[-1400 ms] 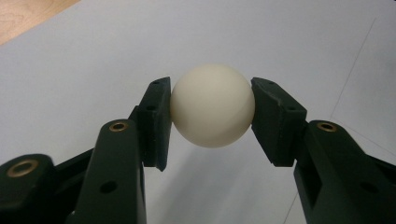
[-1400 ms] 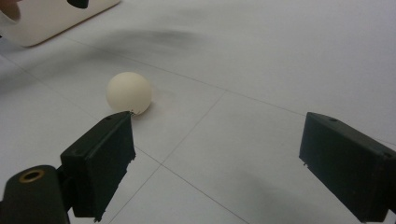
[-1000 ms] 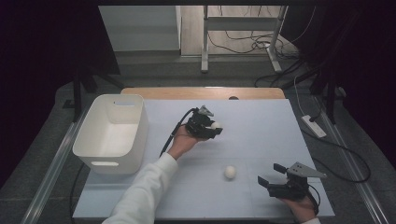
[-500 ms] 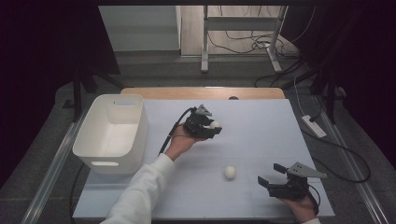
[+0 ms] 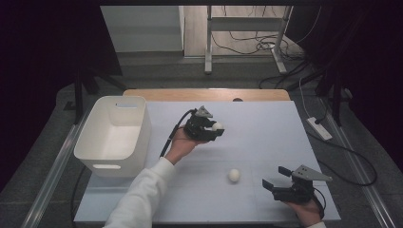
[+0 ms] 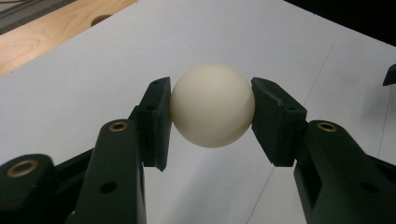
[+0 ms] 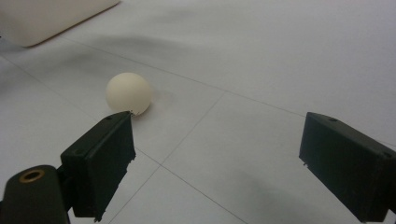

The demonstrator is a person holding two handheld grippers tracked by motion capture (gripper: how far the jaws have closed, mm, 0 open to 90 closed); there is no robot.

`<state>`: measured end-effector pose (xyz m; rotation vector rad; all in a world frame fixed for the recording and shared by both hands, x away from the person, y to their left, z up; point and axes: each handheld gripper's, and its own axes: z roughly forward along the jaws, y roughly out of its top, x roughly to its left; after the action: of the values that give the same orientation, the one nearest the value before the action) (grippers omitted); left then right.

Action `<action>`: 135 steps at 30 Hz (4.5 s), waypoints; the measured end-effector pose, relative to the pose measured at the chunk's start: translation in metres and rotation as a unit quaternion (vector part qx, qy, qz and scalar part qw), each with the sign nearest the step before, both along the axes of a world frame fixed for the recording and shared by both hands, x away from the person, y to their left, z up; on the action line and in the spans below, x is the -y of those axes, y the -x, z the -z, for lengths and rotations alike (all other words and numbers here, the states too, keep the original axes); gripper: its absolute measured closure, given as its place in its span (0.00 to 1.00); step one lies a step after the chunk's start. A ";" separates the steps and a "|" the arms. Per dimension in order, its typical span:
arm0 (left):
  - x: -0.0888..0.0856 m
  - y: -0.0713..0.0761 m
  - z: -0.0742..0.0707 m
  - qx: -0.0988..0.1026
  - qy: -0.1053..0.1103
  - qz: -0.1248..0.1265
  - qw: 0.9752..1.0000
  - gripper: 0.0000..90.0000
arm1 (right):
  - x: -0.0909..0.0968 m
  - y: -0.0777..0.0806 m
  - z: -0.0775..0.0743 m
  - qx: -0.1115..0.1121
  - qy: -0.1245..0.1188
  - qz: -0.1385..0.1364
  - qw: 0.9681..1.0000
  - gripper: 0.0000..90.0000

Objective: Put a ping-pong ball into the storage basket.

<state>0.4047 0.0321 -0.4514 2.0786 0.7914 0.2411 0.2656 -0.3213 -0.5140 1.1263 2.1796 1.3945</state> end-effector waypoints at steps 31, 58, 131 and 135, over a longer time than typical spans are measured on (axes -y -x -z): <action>-0.015 0.017 -0.016 0.026 0.021 -0.003 0.999 0.57 | 0.000 0.000 0.000 0.000 0.004 0.001 1.000 0.12; -0.034 0.030 -0.033 0.047 0.033 -0.008 0.998 0.57 | 0.000 0.000 0.000 0.002 0.004 0.004 1.000 0.12; -0.082 0.042 -0.077 0.098 0.046 -0.058 0.992 0.57 | -0.001 0.000 -0.001 0.003 0.009 0.005 1.000 0.12; -0.084 0.042 -0.078 0.100 0.046 -0.061 0.992 0.57 | -0.001 0.001 -0.001 0.003 0.008 0.006 1.000 0.12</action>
<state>0.3626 0.1163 -0.3736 1.8876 0.7921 0.4638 0.2651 -0.3200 -0.5135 1.1270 2.1732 1.3707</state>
